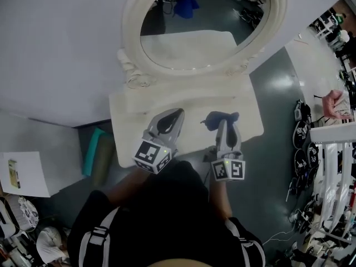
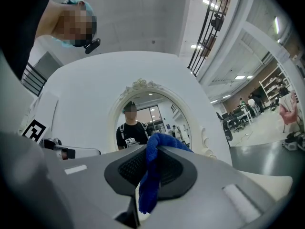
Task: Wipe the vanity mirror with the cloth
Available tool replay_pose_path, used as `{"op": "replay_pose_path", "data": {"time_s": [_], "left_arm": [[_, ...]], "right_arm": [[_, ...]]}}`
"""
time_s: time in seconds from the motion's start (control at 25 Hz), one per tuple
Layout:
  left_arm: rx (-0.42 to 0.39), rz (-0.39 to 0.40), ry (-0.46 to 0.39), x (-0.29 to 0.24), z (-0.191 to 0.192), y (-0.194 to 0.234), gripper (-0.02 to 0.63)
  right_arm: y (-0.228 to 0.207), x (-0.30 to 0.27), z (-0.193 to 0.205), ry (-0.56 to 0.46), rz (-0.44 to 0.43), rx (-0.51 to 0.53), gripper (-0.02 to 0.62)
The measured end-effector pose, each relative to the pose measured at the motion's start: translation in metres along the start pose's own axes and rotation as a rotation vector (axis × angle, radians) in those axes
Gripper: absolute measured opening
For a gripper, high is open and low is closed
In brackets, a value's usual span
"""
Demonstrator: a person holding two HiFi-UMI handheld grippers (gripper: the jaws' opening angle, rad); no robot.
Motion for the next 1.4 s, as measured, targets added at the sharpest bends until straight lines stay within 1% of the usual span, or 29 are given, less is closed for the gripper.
{"op": "replay_pose_path", "data": {"time_s": [0.16,0.36,0.52,0.72,0.96,1.08,1.4], "left_arm": [[0.026,-0.016,0.021,-0.021,0.008,0.005,0.006],[0.032,-0.059,0.017,-0.049,0.010,0.014,0.006],[0.051,-0.072,0.023,-0.067,0.010,0.012,0.006],[0.034,-0.082,0.013,-0.089,0.004,0.014,0.006],[0.025,-0.112,0.009,-0.107,0.001,0.022,0.006],[0.031,-0.139,0.016,-0.116,0.004,0.028,0.006],[0.029,-0.195,0.026,-0.144,0.008,0.036,0.006]], "right_arm": [[-0.014,-0.020,0.000,0.010,-0.005,-0.003,0.038],[-0.040,-0.056,0.006,0.016,-0.035,-0.015,0.038],[-0.060,-0.075,0.004,0.018,-0.049,-0.013,0.038],[-0.086,-0.098,0.005,0.002,-0.058,-0.014,0.038],[-0.112,-0.126,0.014,0.028,-0.059,-0.011,0.038],[-0.128,-0.142,0.022,0.045,-0.058,-0.011,0.038],[-0.159,-0.186,0.041,0.087,-0.086,-0.023,0.038]]}}
Point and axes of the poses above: the fingertips, and each gripper's own axes: x backward along the fingers, y to its left, z out of its underside, the point moved 8 cm from there along x, backward along the fingers, and after that the axes turned 5 degrees about -z, right-handed, at the moved point
